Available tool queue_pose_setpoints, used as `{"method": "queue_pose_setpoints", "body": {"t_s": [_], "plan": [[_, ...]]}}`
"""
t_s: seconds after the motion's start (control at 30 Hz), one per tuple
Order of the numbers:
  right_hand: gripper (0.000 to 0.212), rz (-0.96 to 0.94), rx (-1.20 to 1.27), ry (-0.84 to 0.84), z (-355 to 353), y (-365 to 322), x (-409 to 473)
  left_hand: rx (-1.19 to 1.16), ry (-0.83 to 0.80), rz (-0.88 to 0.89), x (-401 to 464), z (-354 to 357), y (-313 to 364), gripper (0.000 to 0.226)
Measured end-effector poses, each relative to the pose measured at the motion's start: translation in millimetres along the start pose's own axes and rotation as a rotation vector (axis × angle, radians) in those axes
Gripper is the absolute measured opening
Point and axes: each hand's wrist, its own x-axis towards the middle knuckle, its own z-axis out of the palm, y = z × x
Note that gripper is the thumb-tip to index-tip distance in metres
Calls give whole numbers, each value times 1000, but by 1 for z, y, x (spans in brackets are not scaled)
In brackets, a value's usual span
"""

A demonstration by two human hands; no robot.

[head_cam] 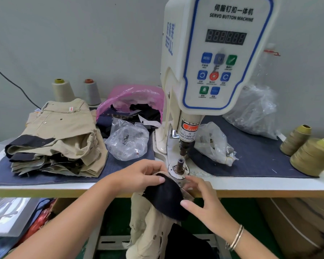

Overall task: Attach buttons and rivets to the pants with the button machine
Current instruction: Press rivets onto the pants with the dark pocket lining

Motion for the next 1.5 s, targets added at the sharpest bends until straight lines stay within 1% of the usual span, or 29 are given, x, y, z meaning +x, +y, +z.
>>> {"method": "queue_pose_setpoints", "body": {"t_s": [0.07, 0.13, 0.17, 0.23, 0.27, 0.33, 0.4, 0.43, 0.47, 0.57, 0.63, 0.77, 0.87, 0.93, 1.0, 1.07, 1.1, 1.2, 1.23, 1.3, 1.4, 1.5], "plan": [[41, 30, -50, -88, -6, -2, 3, 28, -44, 7, -2, 0, 13, 9], [20, 39, -109, -162, -13, -5, 5, 19, -41, 17, -4, -4, 22, 7], [15, 34, -114, -175, -15, -5, 5, -6, -25, 10, -5, -6, 23, 4], [25, 17, -63, -156, -20, -6, 6, -51, 27, 12, -6, -10, 24, 9], [26, 10, -21, -149, -22, -9, 6, -67, 49, 17, -6, -11, 23, 9], [9, 6, 82, -184, -22, -15, 5, -75, 74, 22, -6, -11, 22, 4], [31, -2, 156, -223, -20, -18, 5, -70, 70, 33, -3, -11, 23, 7], [39, -4, 162, -228, -18, -17, 5, -71, 58, 39, -3, -11, 24, 6], [41, -10, 172, -210, -17, -18, 5, -73, 40, 48, -3, -12, 26, 5], [34, -65, 245, -114, -17, -16, 1, -68, -5, 54, -5, -16, 31, 8], [30, -109, 256, -118, -15, -15, -3, -61, -29, 47, -6, -16, 33, 7], [28, -113, 175, -123, -6, -20, -4, -48, -84, 34, -3, -12, 36, 8], [16, -62, 42, -176, -4, -15, -2, -32, -90, 21, -3, -11, 38, 10], [16, -41, 20, -166, -4, -15, -2, -29, -84, 20, -4, -12, 38, 9], [22, -23, 60, -146, -3, -18, -1, -22, -86, 22, -5, -13, 40, 9], [29, -10, 83, -201, -1, -23, 0, -13, -96, 27, -5, -13, 42, 7], [29, -16, 120, -232, 1, -24, 0, -16, -104, 28, -5, -13, 42, 6], [18, -41, 316, -266, -1, -29, -3, -15, -100, 24, -6, -15, 42, 6], [16, -52, 332, -247, -3, -25, -3, -10, -95, 22, -8, -16, 42, 7], [18, -52, 328, -173, -8, -20, -2, -6, -86, 19, -12, -20, 40, 7], [20, 36, 352, -36, -11, -17, 2, -10, -46, 5, -15, -24, 35, 7], [8, 100, 305, -48, -10, -12, 7, -2, -11, -3, -14, -23, 31, 8]]}}
